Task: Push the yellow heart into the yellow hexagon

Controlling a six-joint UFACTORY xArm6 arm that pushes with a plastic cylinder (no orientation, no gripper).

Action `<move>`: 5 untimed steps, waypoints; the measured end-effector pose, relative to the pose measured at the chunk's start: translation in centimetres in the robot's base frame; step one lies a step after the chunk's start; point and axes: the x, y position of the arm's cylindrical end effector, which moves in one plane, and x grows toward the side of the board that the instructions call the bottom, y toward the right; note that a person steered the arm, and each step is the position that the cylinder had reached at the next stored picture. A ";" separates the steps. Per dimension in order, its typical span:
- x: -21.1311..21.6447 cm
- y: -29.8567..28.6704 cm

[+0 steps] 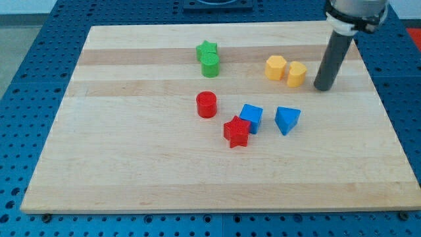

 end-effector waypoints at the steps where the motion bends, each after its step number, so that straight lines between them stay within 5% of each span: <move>1: 0.0 -0.7; 5: 0.6 -3.2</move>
